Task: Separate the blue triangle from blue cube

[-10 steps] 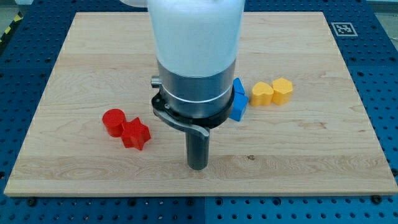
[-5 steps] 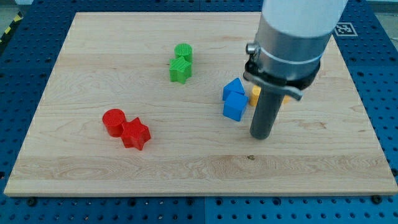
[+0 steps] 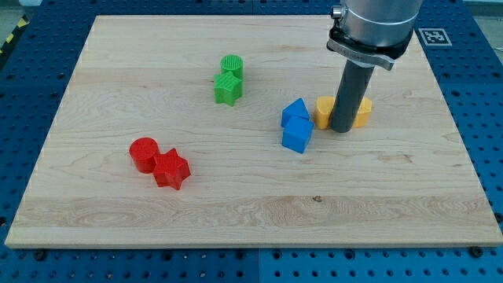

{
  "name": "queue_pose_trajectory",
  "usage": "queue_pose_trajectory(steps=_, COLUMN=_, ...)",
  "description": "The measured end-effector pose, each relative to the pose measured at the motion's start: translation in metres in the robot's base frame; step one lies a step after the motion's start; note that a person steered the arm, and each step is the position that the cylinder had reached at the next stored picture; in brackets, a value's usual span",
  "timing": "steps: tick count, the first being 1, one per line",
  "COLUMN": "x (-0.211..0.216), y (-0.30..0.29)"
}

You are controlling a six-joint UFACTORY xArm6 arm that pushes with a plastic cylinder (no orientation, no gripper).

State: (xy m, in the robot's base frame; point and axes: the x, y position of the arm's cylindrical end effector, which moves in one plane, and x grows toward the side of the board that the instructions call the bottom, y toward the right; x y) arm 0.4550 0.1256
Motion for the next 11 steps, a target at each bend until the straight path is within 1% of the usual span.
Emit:
queue_pose_trajectory(steps=1, x=0.0, y=-0.028)
queue_pose_trajectory(steps=2, x=-0.001, y=-0.032)
queue_pose_trajectory(steps=4, x=-0.023, y=-0.015)
queue_pose_trajectory(steps=5, x=-0.02, y=-0.058)
queue_pose_trajectory(steps=6, x=-0.02, y=-0.059)
queue_pose_trajectory(steps=7, x=-0.021, y=-0.074)
queue_pose_trajectory(steps=11, x=-0.026, y=-0.076)
